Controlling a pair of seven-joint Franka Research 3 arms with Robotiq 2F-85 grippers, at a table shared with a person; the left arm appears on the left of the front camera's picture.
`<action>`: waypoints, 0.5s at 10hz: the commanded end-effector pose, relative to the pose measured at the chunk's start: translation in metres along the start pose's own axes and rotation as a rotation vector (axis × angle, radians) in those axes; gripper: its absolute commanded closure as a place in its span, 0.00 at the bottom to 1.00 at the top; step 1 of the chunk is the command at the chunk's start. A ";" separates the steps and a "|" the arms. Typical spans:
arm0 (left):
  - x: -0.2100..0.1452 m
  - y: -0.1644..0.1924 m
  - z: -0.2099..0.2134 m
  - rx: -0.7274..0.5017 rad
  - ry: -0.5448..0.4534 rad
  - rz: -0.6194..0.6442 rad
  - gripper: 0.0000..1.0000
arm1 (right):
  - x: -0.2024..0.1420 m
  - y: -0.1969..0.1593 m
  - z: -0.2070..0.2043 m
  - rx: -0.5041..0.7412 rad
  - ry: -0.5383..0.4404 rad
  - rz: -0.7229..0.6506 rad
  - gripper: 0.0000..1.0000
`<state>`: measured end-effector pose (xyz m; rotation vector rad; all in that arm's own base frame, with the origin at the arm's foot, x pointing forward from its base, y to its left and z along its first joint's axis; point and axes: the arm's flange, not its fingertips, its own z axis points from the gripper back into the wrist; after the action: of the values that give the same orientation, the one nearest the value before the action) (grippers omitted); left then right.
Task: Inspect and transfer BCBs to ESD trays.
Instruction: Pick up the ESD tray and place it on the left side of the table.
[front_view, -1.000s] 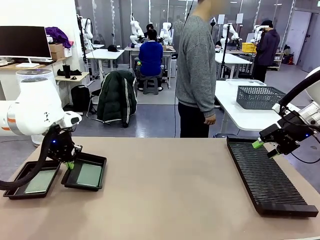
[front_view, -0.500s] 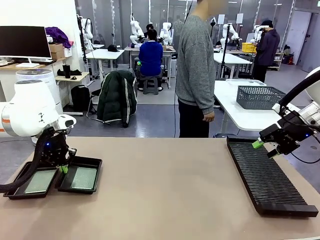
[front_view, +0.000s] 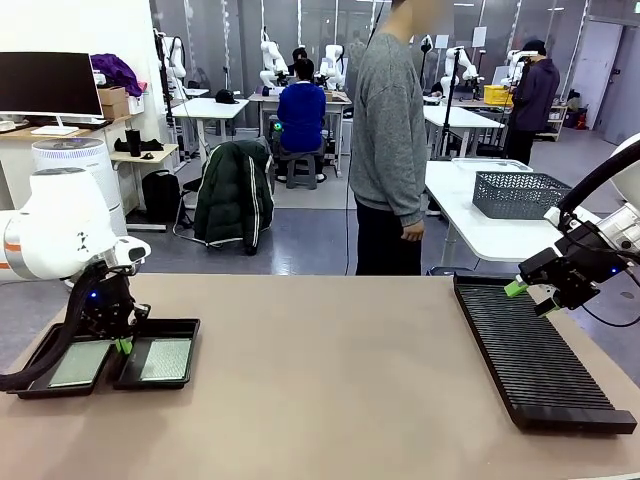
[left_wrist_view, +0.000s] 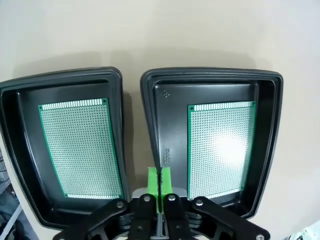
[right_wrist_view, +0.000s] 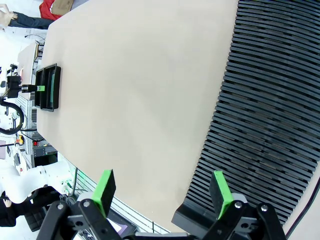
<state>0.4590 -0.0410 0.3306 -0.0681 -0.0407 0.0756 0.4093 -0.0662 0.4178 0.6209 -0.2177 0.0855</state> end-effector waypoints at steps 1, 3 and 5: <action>0.005 0.002 -0.006 0.031 0.005 -0.004 0.97 | 0.000 0.001 -0.001 -0.002 -0.007 -0.017 0.00; 0.004 0.002 -0.008 0.042 0.014 -0.002 0.87 | 0.000 0.001 -0.001 -0.002 -0.007 -0.017 0.00; 0.002 0.001 -0.006 0.031 -0.002 -0.002 0.76 | 0.000 0.001 -0.001 -0.002 -0.007 -0.017 0.00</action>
<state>0.4607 -0.0403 0.3225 -0.0528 -0.0266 0.0653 0.4093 -0.0662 0.4179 0.6209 -0.2177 0.0854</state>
